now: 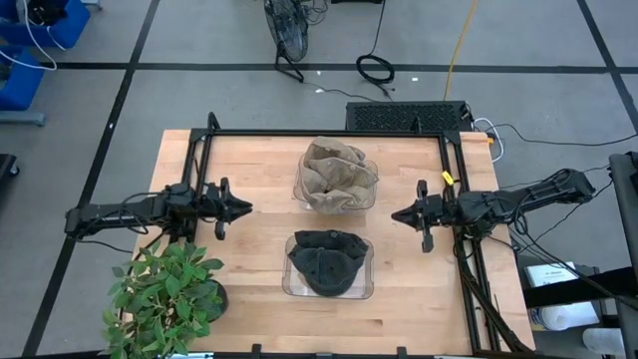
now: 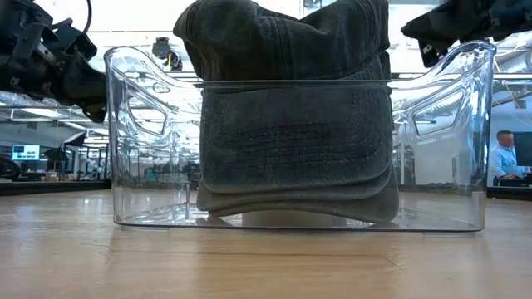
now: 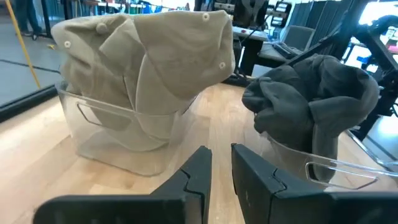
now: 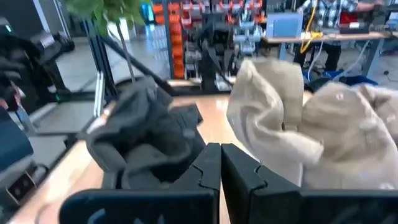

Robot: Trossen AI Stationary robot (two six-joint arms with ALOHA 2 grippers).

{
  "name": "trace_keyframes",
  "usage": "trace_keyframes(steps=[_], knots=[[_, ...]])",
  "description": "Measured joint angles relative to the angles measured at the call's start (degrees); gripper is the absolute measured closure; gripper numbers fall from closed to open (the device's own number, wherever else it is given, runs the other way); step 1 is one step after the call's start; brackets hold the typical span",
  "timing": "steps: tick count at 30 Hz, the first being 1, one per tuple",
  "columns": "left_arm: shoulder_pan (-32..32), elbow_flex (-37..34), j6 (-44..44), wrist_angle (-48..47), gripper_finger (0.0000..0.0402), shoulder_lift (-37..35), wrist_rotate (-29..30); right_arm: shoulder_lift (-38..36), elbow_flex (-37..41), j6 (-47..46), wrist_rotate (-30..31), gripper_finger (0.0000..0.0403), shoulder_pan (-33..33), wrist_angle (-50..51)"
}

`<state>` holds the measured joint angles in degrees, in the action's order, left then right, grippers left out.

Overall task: Pick & Place hat
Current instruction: Return to Home Position

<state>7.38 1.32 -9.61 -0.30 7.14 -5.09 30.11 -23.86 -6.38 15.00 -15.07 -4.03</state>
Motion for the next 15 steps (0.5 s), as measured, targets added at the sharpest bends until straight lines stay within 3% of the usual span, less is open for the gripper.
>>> trace_keyframes(steps=[15], knots=[[0.0,0.0,-3.6,2.0,0.0332,0.7,-4.7,0.0,0.0,0.0,0.2,0.0403,0.0,9.9]])
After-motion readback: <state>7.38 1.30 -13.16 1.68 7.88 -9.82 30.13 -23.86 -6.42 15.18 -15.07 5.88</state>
